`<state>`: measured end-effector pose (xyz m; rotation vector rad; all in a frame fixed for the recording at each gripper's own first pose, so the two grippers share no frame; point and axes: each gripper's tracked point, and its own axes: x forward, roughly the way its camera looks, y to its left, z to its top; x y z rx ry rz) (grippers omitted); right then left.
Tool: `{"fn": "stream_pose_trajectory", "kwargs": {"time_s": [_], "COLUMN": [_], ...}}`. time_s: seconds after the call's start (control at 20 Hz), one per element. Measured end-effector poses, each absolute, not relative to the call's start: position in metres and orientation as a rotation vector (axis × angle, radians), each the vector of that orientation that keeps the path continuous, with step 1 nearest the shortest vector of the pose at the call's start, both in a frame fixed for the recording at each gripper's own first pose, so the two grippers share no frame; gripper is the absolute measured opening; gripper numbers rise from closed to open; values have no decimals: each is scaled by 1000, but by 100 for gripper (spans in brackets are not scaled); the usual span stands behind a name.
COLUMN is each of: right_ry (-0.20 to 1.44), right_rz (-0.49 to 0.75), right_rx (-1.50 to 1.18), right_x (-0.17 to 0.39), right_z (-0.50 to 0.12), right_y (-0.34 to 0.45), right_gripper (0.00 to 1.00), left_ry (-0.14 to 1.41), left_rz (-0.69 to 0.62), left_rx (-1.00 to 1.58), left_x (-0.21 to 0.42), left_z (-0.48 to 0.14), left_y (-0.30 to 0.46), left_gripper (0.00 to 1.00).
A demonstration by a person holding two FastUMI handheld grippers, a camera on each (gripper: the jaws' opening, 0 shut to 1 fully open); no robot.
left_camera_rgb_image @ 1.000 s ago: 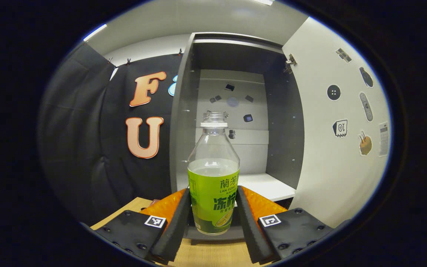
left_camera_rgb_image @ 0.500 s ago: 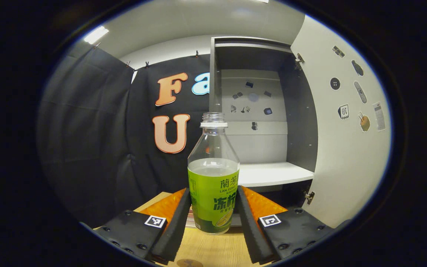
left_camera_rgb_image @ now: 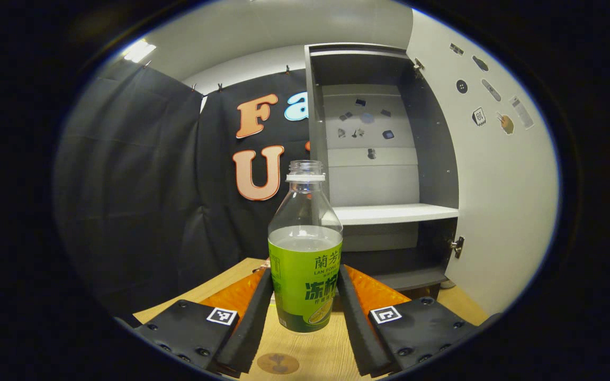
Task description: Open the cabinet door with the right hand, grasp the bottle in the cabinet with the left hand and place it on the coaster, then close the cabinet door with the right hand.
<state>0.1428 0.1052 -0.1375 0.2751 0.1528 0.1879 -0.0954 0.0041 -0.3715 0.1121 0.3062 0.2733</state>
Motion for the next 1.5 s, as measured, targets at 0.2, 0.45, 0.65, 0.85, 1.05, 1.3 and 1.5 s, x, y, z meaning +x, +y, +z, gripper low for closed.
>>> {"fn": "stream_pose_trajectory", "kwargs": {"time_s": [0.2, 0.45, 0.65, 0.85, 1.05, 1.3, 1.5], "right_ry": [178, 184, 202, 212, 207, 214, 213], "right_rz": [158, 119, 68, 36, 36, 43, 58], "right_rx": [276, 234, 222, 236, 232, 236, 238], "right_x": [151, 171, 181, 196, 203, 211, 210], "right_z": [-148, -153, -160, -167, -168, -171, -172], "right_y": [103, 93, 82, 83, 88, 93, 97], "right_gripper": [54, 54, 54, 54, 54, 54, 54], "left_ry": [342, 366, 398, 414, 437, 461, 482], "left_rz": [288, 288, 321, 344, 379, 399, 433], "left_rx": [138, 184, 192, 192, 191, 161, 125], "left_x": [-115, -134, -141, -144, -151, -160, -174], "left_z": [-407, -449, -483, -507, -525, -537, -541], "left_y": [7, 12, 30, 42, 52, 61, 73], "left_gripper": [77, 77, 77, 77, 79, 80, 78]}}
